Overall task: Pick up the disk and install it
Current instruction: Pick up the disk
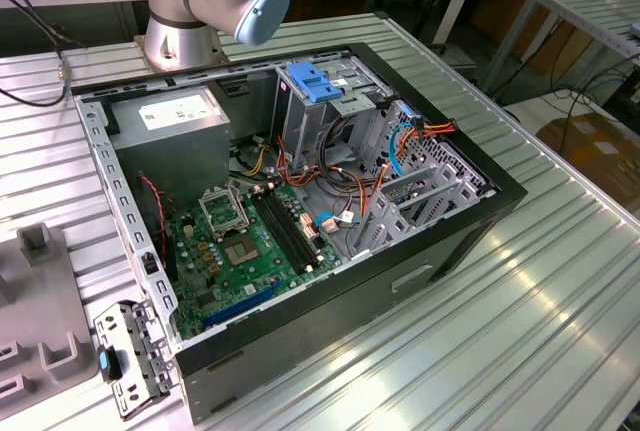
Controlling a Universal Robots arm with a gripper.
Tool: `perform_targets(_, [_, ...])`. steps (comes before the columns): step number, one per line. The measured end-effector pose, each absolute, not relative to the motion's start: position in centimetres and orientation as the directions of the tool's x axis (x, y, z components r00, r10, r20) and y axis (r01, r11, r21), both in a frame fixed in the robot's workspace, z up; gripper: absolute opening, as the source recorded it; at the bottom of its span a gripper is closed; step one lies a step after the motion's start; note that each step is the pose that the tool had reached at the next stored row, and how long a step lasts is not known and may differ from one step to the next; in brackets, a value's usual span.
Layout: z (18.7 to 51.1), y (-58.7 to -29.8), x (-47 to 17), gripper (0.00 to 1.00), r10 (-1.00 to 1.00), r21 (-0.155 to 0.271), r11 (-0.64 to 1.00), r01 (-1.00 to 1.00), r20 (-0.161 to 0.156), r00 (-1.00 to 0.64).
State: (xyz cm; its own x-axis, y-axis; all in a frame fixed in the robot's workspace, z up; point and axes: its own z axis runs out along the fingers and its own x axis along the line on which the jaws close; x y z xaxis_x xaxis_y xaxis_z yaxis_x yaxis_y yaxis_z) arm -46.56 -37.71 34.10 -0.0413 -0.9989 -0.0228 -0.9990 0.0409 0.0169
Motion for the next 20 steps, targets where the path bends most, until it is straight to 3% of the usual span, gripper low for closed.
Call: perform_targets(20, [35.02,-37.71,-46.54,0.37,-0.999,0.017,0.041,-0.999,-0.018,-0.041])
